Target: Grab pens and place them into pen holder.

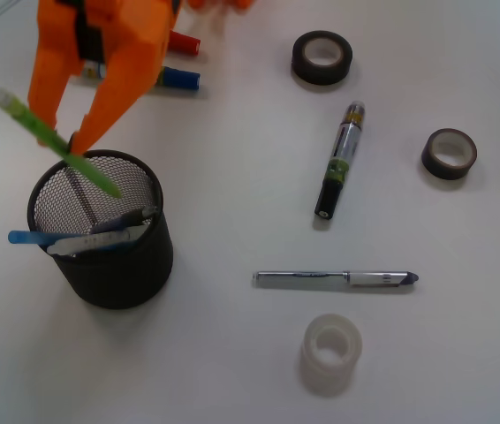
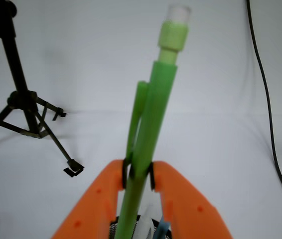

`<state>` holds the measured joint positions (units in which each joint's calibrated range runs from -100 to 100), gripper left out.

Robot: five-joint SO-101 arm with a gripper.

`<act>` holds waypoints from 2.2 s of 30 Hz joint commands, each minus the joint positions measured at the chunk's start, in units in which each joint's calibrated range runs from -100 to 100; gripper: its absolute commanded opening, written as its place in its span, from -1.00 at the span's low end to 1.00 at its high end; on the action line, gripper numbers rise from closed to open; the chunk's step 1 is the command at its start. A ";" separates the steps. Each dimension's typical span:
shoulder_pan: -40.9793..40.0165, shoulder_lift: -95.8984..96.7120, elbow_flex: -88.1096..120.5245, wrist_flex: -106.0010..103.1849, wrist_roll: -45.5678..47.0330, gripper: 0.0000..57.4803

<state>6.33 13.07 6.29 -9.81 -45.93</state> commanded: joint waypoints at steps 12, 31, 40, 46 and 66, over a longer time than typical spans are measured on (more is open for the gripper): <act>-0.01 1.85 -2.48 -4.46 3.42 -0.37; -13.99 -5.29 -19.06 36.58 22.66 -0.34; -20.94 16.73 -46.14 55.04 27.01 -0.34; -22.36 32.37 -64.26 65.10 29.16 -0.35; -22.36 46.39 -67.97 72.27 30.77 -0.35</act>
<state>-16.24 60.45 -58.67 62.25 -15.16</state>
